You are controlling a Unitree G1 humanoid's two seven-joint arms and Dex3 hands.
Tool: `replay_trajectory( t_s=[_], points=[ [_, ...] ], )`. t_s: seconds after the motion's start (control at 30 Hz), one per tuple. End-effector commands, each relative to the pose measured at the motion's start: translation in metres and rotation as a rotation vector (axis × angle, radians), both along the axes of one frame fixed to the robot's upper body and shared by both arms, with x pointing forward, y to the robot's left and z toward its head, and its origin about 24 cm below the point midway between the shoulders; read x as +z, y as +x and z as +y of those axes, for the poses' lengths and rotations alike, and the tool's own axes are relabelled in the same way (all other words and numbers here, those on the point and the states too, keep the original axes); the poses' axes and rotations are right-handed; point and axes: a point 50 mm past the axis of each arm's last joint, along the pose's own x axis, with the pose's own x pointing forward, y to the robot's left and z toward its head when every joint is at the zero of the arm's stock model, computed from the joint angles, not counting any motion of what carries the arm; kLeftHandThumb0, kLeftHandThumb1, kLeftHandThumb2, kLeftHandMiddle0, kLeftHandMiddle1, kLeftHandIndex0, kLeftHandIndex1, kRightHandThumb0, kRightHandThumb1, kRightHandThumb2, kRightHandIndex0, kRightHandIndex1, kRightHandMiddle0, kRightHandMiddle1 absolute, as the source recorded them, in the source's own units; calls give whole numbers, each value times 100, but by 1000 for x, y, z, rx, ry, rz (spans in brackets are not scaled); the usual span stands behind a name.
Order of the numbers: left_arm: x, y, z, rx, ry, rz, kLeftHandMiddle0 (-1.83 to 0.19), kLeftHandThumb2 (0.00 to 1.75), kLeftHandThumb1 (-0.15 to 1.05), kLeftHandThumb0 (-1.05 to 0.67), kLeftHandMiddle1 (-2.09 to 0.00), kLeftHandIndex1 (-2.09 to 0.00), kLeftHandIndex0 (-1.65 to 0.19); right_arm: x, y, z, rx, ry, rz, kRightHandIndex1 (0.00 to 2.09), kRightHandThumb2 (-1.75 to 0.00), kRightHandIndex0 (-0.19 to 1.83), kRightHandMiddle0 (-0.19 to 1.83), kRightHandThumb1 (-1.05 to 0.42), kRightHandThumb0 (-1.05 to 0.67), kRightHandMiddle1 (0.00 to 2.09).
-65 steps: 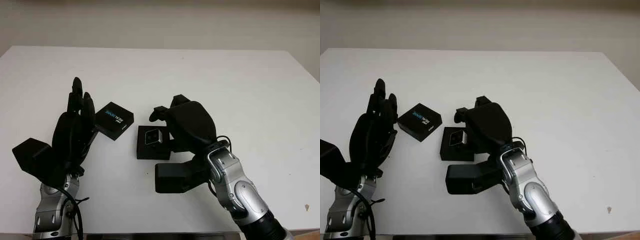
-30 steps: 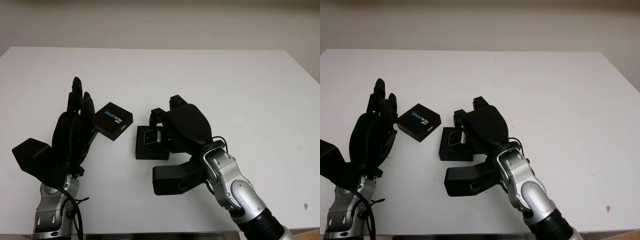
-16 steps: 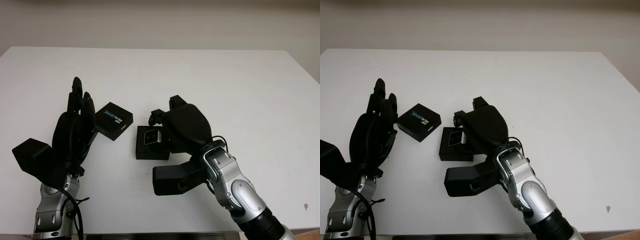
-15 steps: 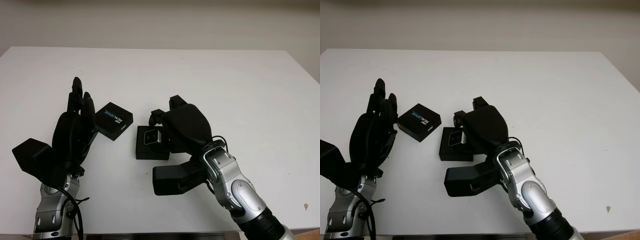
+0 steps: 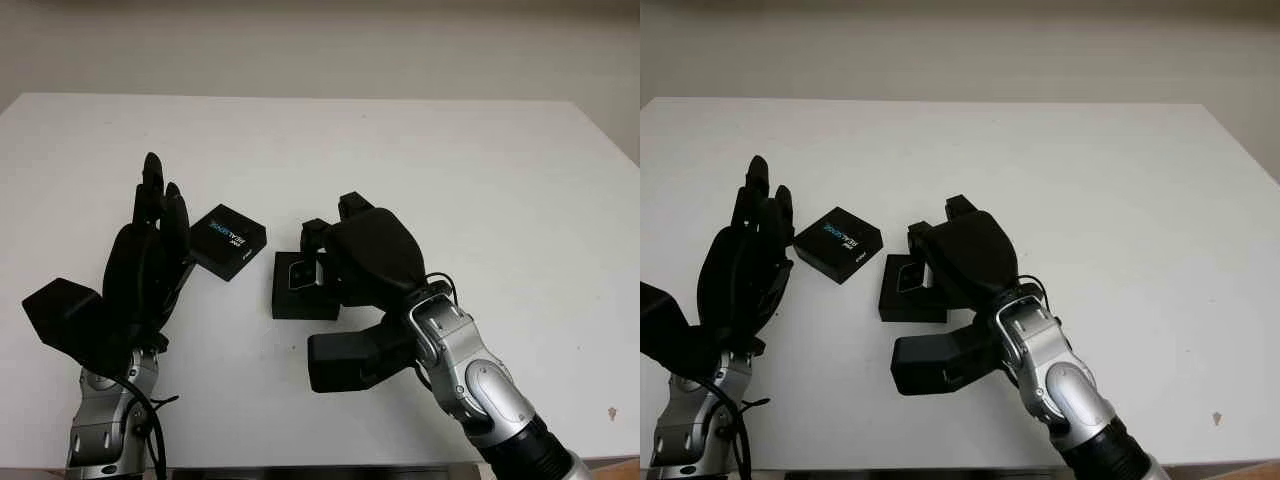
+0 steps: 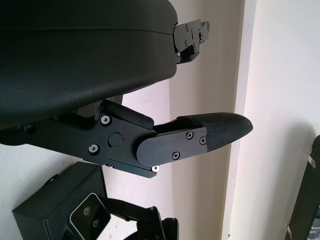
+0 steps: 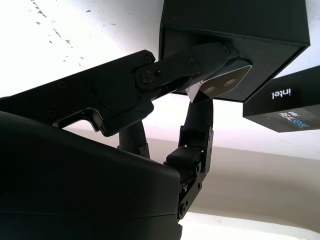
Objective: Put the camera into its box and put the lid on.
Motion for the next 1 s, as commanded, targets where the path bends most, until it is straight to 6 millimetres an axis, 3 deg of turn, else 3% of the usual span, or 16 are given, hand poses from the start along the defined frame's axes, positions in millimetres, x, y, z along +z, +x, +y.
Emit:
replay_trajectory(
  t_s=[0.0,0.13,0.43,0.73,0.97],
  points=[
    [2,-2,-2,-1,-2,-12,19,61,105,-75,0,0,19,-5,1,-2,-1,-6,13,201,-5,7,65,-89,-35,108],
    [2,-2,-2,-5,-5,-11,19,60,105,-75,0,0,19,-13,9,-4,10,24,-7,197,-4,0,72,-86,-34,107],
    [2,-3,-1,0,0,-6,19,60,105,-75,0,0,19,-29,26,-15,-2,115,53,147,-6,13,66,-87,-37,121],
    [3,-2,1,-1,4,-6,19,58,105,-76,0,0,19,-29,30,-14,-10,130,69,140,-6,13,62,-90,-38,128],
    [4,-1,1,-9,5,-9,19,60,105,-75,0,0,19,-22,31,-19,-6,287,148,142,-6,10,53,-92,-33,136]
  ],
)
